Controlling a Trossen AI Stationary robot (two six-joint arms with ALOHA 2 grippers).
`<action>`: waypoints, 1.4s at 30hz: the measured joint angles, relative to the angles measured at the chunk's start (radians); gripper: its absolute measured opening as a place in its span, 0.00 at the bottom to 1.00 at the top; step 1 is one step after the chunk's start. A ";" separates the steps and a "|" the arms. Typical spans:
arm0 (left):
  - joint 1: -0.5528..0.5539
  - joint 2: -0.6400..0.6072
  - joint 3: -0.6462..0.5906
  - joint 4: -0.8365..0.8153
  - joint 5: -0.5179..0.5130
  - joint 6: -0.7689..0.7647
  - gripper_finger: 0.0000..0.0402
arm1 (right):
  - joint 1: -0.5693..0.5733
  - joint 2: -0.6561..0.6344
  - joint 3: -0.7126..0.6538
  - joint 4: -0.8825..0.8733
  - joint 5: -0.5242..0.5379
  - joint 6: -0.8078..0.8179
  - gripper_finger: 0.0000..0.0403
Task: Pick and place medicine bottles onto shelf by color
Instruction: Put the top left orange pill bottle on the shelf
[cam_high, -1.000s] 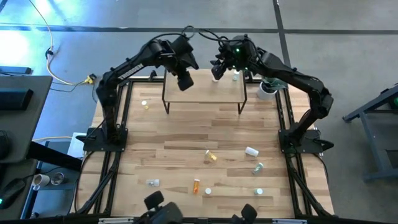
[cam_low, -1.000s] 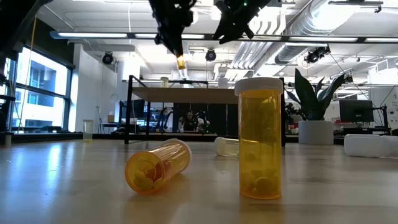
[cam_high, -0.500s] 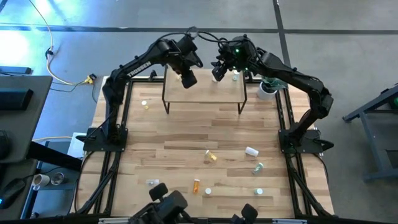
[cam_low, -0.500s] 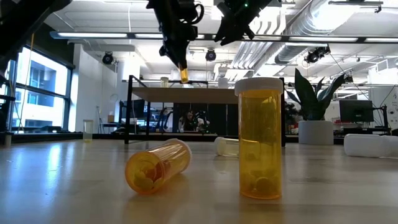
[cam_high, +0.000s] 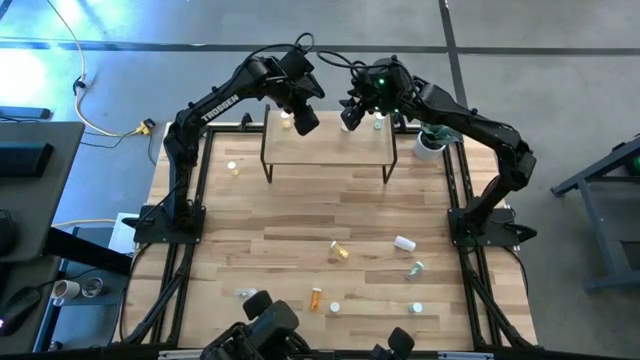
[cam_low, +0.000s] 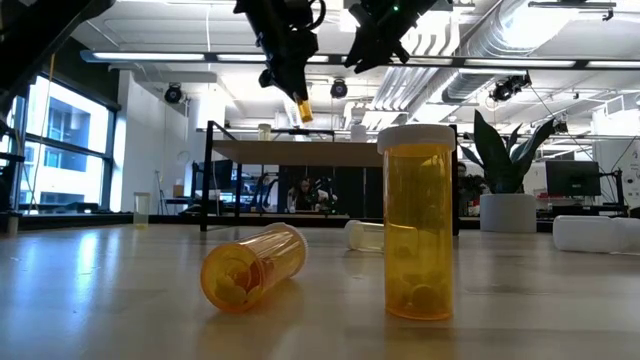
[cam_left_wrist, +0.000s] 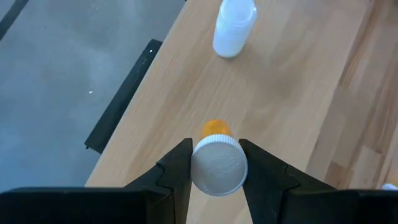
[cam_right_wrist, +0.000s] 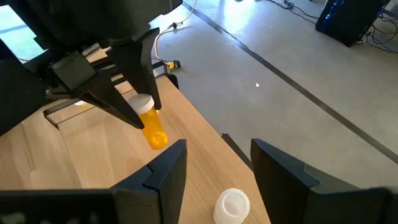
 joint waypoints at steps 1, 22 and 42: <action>0.000 0.000 0.000 0.000 0.000 -0.003 0.27 | 0.000 0.000 0.000 0.000 0.000 0.001 0.42; -0.003 0.103 -0.002 0.014 -0.079 -0.028 0.27 | 0.000 0.000 0.000 0.000 0.000 0.024 0.42; 0.000 0.114 -0.002 -0.007 -0.080 -0.001 0.27 | 0.000 0.000 0.000 -0.002 0.000 0.023 0.42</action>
